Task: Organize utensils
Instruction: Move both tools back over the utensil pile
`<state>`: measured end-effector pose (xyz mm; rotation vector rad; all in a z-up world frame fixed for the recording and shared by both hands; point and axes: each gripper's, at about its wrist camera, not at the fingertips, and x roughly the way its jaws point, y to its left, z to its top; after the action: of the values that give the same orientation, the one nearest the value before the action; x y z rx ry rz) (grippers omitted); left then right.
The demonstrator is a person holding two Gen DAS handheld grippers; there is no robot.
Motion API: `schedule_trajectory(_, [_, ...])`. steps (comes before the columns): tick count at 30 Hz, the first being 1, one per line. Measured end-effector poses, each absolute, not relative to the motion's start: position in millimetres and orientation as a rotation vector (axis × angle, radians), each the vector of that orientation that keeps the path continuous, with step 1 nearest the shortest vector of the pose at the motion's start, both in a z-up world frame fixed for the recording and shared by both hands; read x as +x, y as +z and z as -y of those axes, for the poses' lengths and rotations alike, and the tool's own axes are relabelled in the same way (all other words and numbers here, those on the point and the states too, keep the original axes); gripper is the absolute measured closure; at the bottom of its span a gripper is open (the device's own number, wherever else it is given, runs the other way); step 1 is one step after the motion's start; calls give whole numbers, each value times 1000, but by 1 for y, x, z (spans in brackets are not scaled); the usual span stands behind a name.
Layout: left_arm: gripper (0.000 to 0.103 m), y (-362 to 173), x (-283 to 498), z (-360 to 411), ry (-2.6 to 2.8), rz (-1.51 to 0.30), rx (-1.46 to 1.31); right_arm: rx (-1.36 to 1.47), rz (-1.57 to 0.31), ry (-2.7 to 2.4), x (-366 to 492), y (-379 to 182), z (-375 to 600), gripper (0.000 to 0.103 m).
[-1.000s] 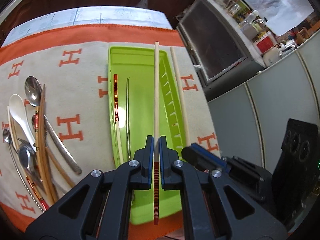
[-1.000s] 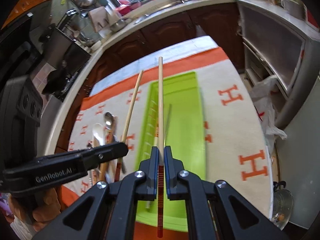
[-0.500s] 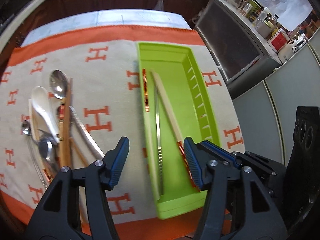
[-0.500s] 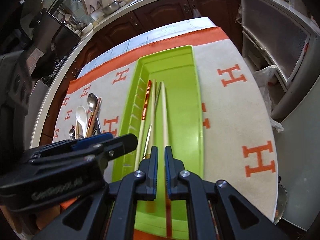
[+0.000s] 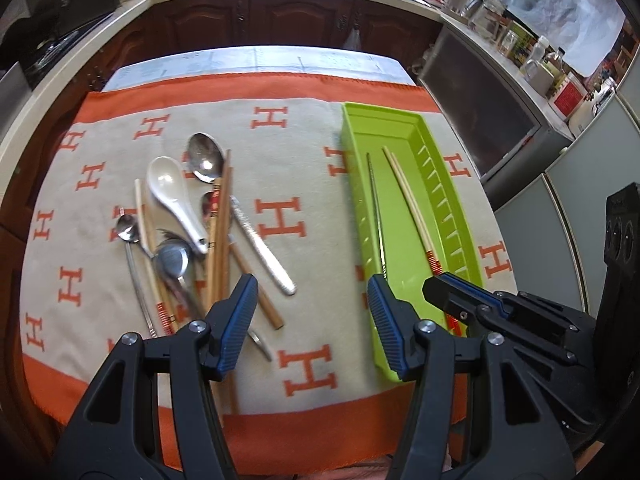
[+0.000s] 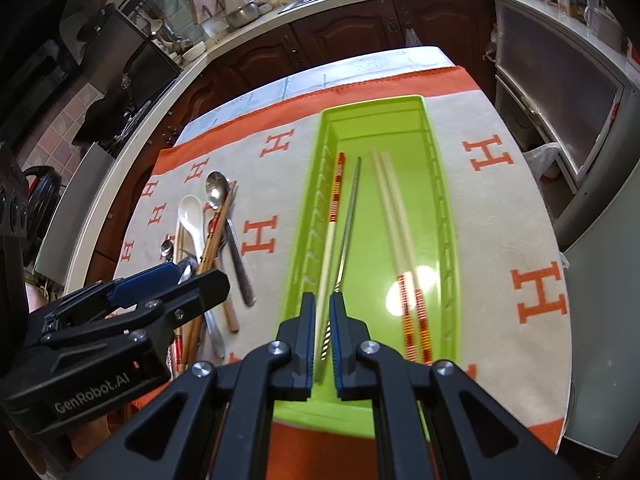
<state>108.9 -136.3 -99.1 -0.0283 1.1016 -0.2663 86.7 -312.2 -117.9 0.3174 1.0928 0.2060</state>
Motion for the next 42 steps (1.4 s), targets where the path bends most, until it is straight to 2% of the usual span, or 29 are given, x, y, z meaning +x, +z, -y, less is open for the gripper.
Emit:
schedule_trajectory(22, [49,-88,62,42,-126,-995,-75,243,-1080,266,66,-96,246,96])
schedule_trajectory(42, [49,-125,71,-38,-7,-1044,-140,201,-1154,340,85,-107,192,95])
